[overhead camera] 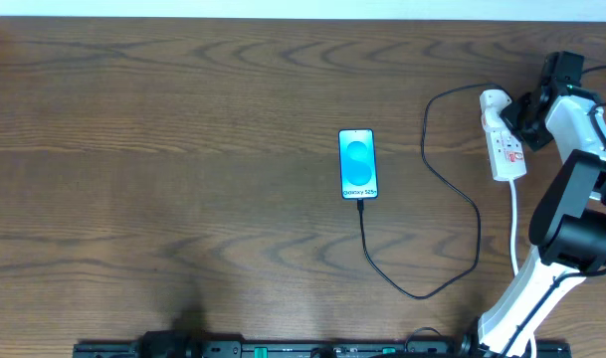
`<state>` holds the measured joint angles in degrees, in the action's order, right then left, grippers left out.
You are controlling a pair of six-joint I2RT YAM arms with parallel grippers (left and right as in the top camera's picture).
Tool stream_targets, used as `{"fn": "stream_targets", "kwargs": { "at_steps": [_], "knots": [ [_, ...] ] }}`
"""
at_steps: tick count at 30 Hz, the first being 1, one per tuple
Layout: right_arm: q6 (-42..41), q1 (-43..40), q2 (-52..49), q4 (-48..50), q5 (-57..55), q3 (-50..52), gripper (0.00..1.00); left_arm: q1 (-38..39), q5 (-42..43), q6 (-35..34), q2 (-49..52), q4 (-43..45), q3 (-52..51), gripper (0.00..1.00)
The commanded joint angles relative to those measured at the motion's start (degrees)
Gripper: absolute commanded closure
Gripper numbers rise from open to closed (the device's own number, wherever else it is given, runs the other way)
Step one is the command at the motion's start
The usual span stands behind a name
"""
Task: Plug charger to phone and switch on socket
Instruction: 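Lift the right gripper off the power strip and move it away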
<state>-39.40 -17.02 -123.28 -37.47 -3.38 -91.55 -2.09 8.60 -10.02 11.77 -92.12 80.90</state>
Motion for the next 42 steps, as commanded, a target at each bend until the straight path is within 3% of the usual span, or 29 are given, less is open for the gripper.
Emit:
{"fn": "stream_targets", "kwargs": {
  "at_steps": [1, 21, 28, 36, 42],
  "knots": [
    [0.76, 5.88, -2.86, 1.31, 14.32, -1.05, 0.99, 0.13, -0.74, 0.81, -0.28, -2.56, -0.22, 0.02],
    [0.96, 11.13, -2.89, -0.07, 17.22, -1.03, 0.99, 0.17, -0.72, 0.81, -1.88, -2.58, -0.22, 0.02],
    [0.98, 10.40, -1.62, -5.75, 3.98, -1.05, 0.99, 0.17, -0.72, 0.81, -5.62, -2.58, -0.20, 0.03],
    [2.25, 5.51, 10.40, -13.00, -7.04, -1.05, 0.99, 0.17, -0.72, 0.81, -10.34, -2.84, -0.20, 0.03],
    [2.23, 3.28, 27.63, -11.26, -7.48, -1.05, 0.99, 0.76, -0.72, 0.81, -11.61, -3.26, 0.35, 0.03]
  ]
}}
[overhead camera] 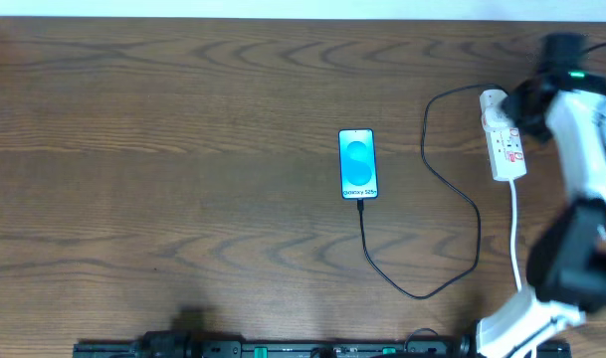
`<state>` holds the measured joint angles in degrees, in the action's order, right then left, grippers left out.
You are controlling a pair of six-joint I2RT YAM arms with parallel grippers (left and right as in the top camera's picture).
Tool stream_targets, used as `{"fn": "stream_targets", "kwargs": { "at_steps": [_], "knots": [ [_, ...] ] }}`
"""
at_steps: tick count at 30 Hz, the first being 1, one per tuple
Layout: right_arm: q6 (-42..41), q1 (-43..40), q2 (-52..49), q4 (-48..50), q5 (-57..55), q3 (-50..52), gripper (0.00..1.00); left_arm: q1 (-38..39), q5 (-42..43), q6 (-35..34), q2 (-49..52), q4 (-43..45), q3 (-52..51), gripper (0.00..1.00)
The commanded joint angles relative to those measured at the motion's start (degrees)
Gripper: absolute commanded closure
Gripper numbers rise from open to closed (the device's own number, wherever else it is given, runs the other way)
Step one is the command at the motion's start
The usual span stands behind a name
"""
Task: Plug charger to phone and switch on socket
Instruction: 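Lift the right gripper off the power strip and move it away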
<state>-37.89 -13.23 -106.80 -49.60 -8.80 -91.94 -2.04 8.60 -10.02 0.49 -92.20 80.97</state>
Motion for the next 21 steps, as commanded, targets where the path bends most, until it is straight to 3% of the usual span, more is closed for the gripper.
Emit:
{"fn": "stream_targets", "kwargs": {
  "at_steps": [1, 10, 21],
  "knots": [
    [0.72, -0.50, 13.68, 1.36, -2.43, -0.66, 0.99, 1.14, -0.72, 0.81, -0.33, -3.17, 0.24, 0.02],
    [0.72, 2.19, 35.01, 7.19, -2.01, -0.66, 0.99, 4.07, -0.72, 0.79, -0.33, -3.10, 0.26, 0.03],
    [6.03, 5.03, 46.42, 8.66, 2.54, -0.63, 0.98, 4.07, -0.70, 0.79, -0.33, -3.15, 0.26, 0.02]
  ]
}}
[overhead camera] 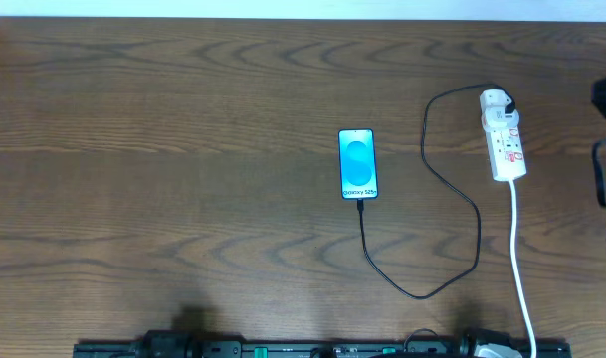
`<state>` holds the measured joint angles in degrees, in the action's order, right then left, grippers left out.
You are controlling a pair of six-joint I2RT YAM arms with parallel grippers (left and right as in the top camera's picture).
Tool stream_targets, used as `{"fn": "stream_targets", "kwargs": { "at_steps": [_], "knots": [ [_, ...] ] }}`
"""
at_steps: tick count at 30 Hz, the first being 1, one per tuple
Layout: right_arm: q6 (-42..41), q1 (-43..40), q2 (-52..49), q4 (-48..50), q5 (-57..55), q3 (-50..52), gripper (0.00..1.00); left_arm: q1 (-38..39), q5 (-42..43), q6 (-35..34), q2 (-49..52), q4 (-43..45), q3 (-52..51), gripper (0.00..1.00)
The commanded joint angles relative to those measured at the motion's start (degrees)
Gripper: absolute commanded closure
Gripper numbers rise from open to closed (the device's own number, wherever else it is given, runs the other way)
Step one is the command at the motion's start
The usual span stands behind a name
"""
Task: Plug charger to phone and switch on socket
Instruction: 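Lift the right gripper off the power strip and move it away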
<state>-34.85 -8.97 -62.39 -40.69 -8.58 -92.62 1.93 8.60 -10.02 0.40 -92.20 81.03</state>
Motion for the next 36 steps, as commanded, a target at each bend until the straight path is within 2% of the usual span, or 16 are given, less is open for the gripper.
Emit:
{"fn": "stream_targets", "kwargs": {
  "at_steps": [1, 9, 11, 16, 21, 36],
  "knots": [
    [2.99, 0.81, 2.80, -0.28, 3.91, 0.04, 0.98, 0.09, -0.70, 0.79, -0.24, -3.30, 0.20, 0.03],
    [2.93, 0.83, 6.78, -0.61, 16.83, 0.04, 0.97, 0.09, 1.88, -1.22, -0.24, -4.28, 0.20, 0.02],
    [2.75, 0.83, 7.17, -0.22, 19.74, 0.04, 0.97, 0.09, 1.84, -1.22, -0.24, -1.14, 0.17, 0.02],
    [2.75, 0.83, 7.43, 0.15, 20.98, 0.04, 0.96, 0.09, -0.02, -1.38, -0.24, 10.51, -2.64, 0.02],
    [2.75, 0.83, 7.98, 0.50, 21.03, 0.04, 0.94, 0.09, -2.27, -1.38, -0.22, 20.31, -11.08, 0.03],
    [2.78, 0.83, 14.34, 0.90, 20.96, 0.04, 0.93, 0.09, -2.25, -1.40, -0.04, 68.76, -54.27, 0.02]
  ]
}}
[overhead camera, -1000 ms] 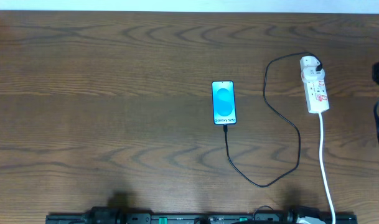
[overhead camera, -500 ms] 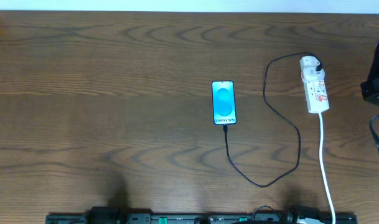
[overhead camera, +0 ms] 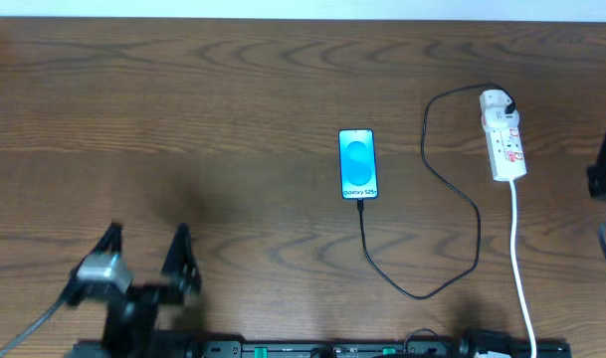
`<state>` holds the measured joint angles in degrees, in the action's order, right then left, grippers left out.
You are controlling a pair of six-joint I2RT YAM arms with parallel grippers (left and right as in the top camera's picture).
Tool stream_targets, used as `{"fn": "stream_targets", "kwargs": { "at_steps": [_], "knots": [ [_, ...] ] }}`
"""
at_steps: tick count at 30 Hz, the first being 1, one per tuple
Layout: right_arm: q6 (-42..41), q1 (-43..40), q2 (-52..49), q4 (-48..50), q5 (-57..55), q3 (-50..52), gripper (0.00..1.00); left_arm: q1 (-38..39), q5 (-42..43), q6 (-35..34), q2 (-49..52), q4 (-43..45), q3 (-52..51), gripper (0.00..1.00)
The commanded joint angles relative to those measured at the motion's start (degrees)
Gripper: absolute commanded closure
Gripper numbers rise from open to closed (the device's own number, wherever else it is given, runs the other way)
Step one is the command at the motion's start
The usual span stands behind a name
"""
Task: Plug charger to phone and switch on socket
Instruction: 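Lift the right gripper off the power strip and move it away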
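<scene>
The phone [overhead camera: 358,164] lies face up mid-table, its screen lit blue. A black charger cable [overhead camera: 422,292] sits in the phone's near end, loops right and runs back to a plug [overhead camera: 504,99] at the far end of the white power strip [overhead camera: 505,144]. The switch position is too small to tell. My left gripper [overhead camera: 145,247] hangs open over the near left of the table, far from the phone, with nothing between its fingers. Of the right arm [overhead camera: 605,164] only a dark blurred part shows at the right edge; its fingers are out of view.
The strip's white cord [overhead camera: 522,278] runs from the strip toward the near edge. A black rail [overhead camera: 312,349] lines the front of the brown wooden table [overhead camera: 183,119].
My left gripper, out of view before, now stands open at the near left. The right arm stays at the right edge. Phone, cable and strip have not moved.
My right gripper was at the far end of the power strip by the plug, the cable in the phone and the screen lit. It stayed there a moment later. Then the right arm was back at the right edge, and now the left gripper shows.
</scene>
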<state>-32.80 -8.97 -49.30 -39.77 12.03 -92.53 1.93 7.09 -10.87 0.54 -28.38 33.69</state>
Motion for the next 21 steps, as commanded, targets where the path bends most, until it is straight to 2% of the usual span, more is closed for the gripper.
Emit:
{"fn": "stream_targets", "kwargs": {
  "at_steps": [1, 6, 9, 14, 21],
  "knots": [
    [0.72, 0.83, 1.77, -0.02, 0.35, -0.04, 0.93, 0.09, -0.74, -0.55, -0.15, 8.41, -10.05, 0.03],
    [0.72, 0.83, 4.00, 0.02, 0.35, -0.04, 0.93, 0.09, -1.14, -0.55, -0.13, 22.29, -22.10, 0.03],
    [0.72, 0.83, 5.33, 0.02, 0.35, -0.04, 0.92, 0.09, -3.15, -0.52, -0.15, 27.65, -27.08, 0.03],
    [0.74, 0.83, 7.08, 0.04, 0.31, -0.04, 0.93, 0.09, -6.45, -0.48, -0.13, 29.09, -31.06, 0.02],
    [0.74, 0.83, 8.11, 0.04, 0.24, -0.04, 0.92, 0.09, -6.51, 1.44, -0.13, 29.11, -33.42, 0.02]
  ]
}}
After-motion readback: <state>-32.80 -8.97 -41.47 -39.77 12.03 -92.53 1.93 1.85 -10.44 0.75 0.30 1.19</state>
